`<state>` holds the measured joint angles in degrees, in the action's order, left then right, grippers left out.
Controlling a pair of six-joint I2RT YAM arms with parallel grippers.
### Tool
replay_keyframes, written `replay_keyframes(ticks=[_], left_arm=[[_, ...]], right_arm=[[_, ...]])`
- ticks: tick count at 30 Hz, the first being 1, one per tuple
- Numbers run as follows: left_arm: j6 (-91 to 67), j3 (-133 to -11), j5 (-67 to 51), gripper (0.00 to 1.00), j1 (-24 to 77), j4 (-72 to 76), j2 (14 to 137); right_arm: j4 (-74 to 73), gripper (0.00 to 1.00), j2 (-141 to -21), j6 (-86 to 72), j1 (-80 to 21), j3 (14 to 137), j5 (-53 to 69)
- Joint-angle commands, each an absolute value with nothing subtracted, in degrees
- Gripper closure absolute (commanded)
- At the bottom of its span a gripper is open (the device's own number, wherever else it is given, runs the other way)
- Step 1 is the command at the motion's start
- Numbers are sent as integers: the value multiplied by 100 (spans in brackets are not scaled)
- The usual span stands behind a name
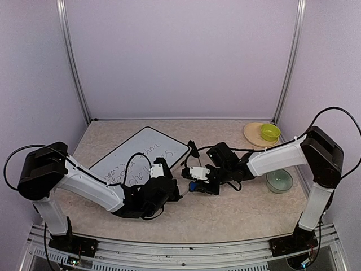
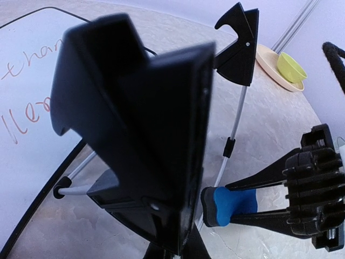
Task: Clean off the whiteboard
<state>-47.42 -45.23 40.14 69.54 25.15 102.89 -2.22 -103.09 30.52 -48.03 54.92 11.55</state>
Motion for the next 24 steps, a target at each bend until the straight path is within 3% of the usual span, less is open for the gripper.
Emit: replay_keyframes(ticks=[1, 6, 13, 18, 24], left_arm=[[-4750, -4458, 3992, 100, 6941, 2707, 10074], [-4595, -4457, 4052, 100, 6930, 2744, 10048], [-3338, -4768, 4698, 100, 7144, 2725, 10056], [-2049, -5220, 5367, 100, 7413, 2863, 10238], [459, -5813, 6281, 100, 7998, 3720, 10971]], right_arm=[[-474, 82, -10456, 2993, -4701, 5717, 1454], [-767, 95, -10100, 2758, -4700, 5739, 1510], [-1215, 95, -7807, 1054, -4701, 5333, 1475], [-2021, 96, -5976, 246, -4700, 5437, 578], [-2667, 96, -4993, -44, -4702, 5879, -26]])
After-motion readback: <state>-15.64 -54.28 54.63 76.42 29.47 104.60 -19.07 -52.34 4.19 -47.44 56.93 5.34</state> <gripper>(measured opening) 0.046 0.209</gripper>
